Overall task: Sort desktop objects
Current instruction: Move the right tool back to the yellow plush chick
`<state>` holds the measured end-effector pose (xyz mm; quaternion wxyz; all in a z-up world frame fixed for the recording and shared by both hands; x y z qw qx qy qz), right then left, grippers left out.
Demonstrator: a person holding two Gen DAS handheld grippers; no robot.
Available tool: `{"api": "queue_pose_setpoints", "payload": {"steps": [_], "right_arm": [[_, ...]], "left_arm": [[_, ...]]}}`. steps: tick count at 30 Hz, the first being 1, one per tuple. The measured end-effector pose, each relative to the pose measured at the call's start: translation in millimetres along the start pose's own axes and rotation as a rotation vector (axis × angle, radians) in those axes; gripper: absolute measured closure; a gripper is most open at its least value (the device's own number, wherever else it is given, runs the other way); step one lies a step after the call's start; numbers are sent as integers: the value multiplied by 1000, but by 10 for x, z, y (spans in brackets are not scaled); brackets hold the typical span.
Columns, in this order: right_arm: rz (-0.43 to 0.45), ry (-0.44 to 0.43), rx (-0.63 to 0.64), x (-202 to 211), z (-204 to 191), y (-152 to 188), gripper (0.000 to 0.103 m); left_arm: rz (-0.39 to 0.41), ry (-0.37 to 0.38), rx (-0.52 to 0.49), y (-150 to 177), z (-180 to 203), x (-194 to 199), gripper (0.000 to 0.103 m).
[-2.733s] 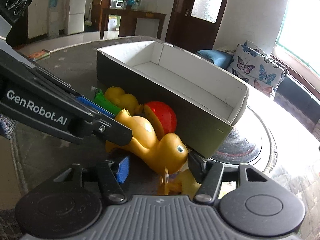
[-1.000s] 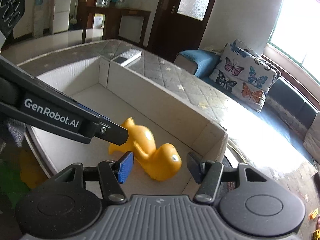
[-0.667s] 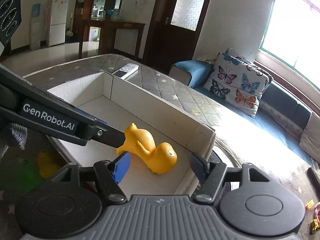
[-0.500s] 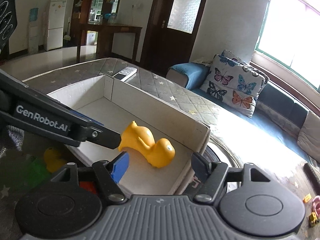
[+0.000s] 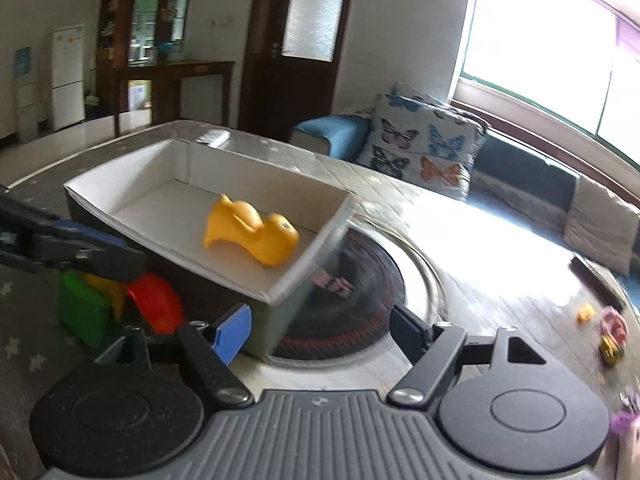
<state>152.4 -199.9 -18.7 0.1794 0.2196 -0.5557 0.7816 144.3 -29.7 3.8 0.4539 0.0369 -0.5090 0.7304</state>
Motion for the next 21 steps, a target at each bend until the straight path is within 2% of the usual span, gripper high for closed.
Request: {"api": "queue_pose_setpoints", "payload": {"steps": [10, 15, 21], "right_arm": [[-77, 88, -83, -50, 329, 404, 24], [-115, 84, -106, -57, 355, 593, 24], [-121, 67, -131, 25, 327, 708, 24]], "left_arm": [[-56, 31, 61, 364, 25, -33, 72], [-85, 40, 82, 465, 40, -87, 71], [-93, 37, 92, 494, 61, -101, 71]]}}
Point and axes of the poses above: each gripper's, at about its wrist camera, not at the fingertips, and x roughly against the way its jaws point, z to its right, y to its underside, the point moved 5 cm from there along -x, roughly the way its jaws point, and after that the axes turned 14 degrees about y, right-handed, at the moved point
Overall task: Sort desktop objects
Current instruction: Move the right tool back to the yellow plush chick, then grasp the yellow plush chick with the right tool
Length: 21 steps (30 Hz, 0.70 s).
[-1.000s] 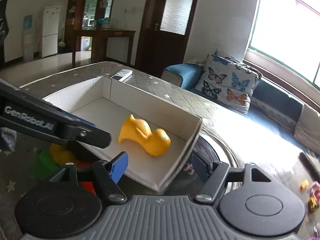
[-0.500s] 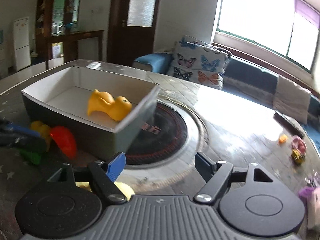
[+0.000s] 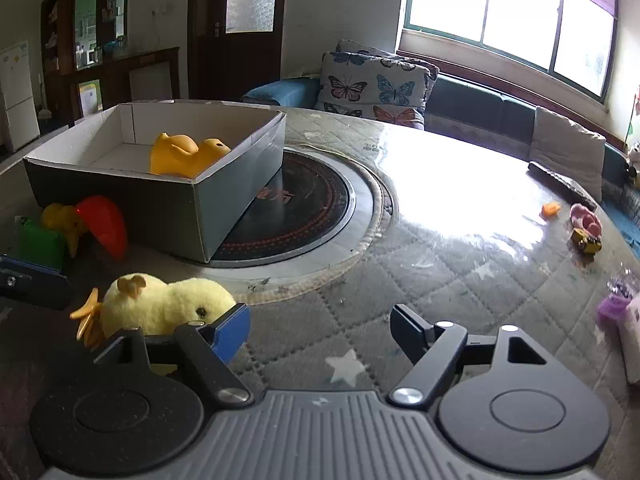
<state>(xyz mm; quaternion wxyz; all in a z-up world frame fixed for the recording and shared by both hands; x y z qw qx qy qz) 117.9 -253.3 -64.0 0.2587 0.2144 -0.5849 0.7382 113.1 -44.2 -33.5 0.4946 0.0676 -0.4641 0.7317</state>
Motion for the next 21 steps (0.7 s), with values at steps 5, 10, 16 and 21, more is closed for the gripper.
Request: {"api": "queue_pose_setpoints", "payload": {"steps": [5, 10, 16, 21], "right_arm": [[-5, -10, -3, 70, -29, 72, 24], [-2, -14, 3, 152, -55, 124, 24], [1, -31, 18, 251, -87, 207, 23], [3, -46, 29, 328, -119, 268, 19]], "left_arm": [[-1, -5, 6, 12, -14, 6, 71], [5, -11, 12, 5, -48, 19, 71], [15, -20, 27, 7, -102, 63, 71], [24, -25, 29, 0, -108, 94, 71]]}}
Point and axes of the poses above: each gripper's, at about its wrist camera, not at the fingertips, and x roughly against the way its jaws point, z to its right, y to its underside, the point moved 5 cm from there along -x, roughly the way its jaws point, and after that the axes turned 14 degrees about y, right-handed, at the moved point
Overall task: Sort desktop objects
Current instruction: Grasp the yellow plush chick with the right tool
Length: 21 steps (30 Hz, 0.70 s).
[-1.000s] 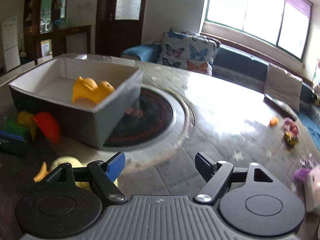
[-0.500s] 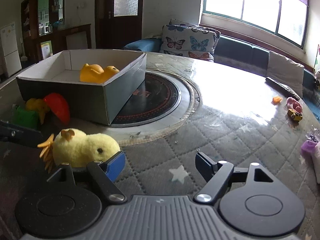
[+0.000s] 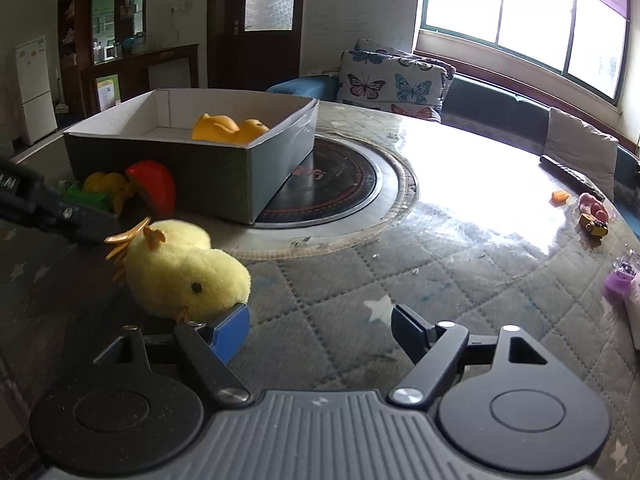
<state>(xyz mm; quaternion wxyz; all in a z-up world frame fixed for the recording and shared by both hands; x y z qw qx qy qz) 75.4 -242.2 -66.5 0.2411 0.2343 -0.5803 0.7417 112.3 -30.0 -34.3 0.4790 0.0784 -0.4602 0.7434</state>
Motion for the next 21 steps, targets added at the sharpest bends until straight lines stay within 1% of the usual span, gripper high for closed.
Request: {"api": "queue_pose_setpoints", "payload": {"steps": [5, 11, 12, 13, 14, 21], "right_arm": [[3, -26, 28, 91, -72, 91, 18], [40, -79, 61, 228, -186, 82, 17], [46, -93, 65, 248, -205, 71, 17], [52, -107, 68, 261, -222, 59, 14], [56, -117, 72, 270, -241, 48, 13], [65, -169, 97, 226, -409, 6, 13]], "left_arm": [[8, -4, 6, -3, -14, 36, 70], [24, 7, -2, -19, 29, 103, 70], [27, 9, -5, -24, 40, 115, 70], [29, 11, -7, -29, 52, 127, 70], [32, 14, -10, -32, 66, 141, 70], [36, 57, -44, -33, 204, 200, 70]]}}
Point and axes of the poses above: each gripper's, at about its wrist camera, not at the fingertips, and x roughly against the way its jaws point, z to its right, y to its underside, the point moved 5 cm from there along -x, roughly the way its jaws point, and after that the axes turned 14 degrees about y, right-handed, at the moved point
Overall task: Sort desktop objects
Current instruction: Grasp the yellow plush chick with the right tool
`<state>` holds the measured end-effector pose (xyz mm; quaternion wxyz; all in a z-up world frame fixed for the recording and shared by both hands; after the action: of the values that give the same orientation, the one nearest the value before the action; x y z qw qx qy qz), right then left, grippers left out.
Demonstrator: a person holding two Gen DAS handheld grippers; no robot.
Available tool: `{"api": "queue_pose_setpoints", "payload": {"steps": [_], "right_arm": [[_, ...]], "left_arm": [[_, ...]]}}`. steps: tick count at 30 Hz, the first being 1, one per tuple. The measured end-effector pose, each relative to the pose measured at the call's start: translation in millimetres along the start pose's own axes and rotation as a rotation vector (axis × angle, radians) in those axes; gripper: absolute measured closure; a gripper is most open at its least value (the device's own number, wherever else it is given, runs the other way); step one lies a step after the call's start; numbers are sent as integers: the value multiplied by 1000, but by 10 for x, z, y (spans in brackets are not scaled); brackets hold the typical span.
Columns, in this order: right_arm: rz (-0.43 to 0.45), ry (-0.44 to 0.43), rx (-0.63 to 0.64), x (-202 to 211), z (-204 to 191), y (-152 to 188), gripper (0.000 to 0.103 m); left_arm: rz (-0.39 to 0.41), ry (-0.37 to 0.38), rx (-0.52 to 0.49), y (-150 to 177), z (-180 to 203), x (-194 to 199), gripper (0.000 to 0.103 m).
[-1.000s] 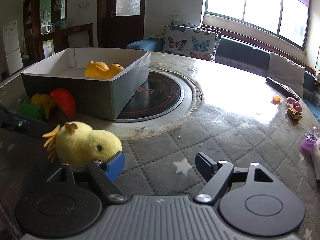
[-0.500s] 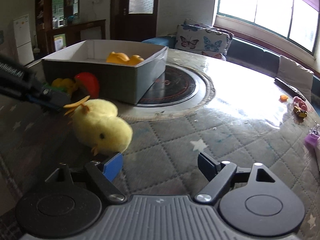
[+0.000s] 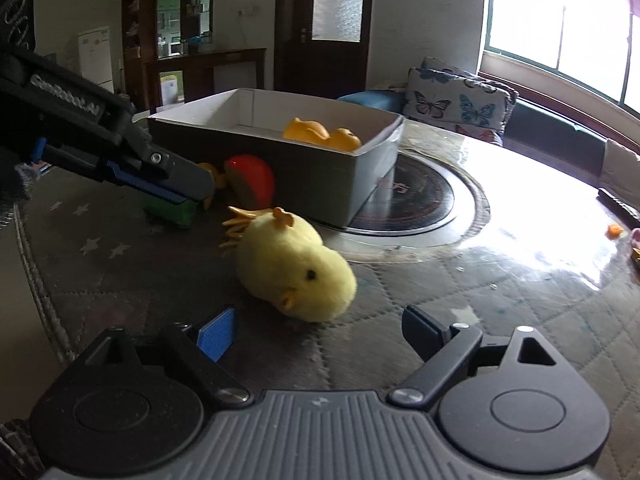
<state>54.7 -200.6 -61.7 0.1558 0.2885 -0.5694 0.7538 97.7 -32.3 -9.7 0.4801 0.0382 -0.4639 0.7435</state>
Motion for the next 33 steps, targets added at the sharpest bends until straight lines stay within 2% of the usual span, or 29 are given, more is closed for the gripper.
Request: {"api": "queue_pose_setpoints", "payload": {"steps": [8, 20, 27, 33], "right_arm": [[3, -42, 13, -129, -150, -63, 13], [34, -157, 91, 89, -438, -33, 13], [37, -111, 38, -41, -312, -119, 17], [20, -110, 31, -187, -338, -164, 29]], "left_arm": [[-34, 27, -15, 43, 65, -101, 70], [-56, 26, 7, 87, -25, -162, 69], [-71, 14, 49, 95, -137, -264, 69], [-57, 23, 56, 59, -137, -246, 69]]}}
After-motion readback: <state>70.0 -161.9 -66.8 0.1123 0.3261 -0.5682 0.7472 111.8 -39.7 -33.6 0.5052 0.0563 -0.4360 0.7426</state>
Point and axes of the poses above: each gripper's, at about its wrist camera, not at the fingertips, and x roughly against the way its jaws point, z to its right, y to its underside, the point moved 5 cm from there along -x, roughly the way its jaws point, and after that the axes turned 14 degrees about y, right-handed, at the moved point
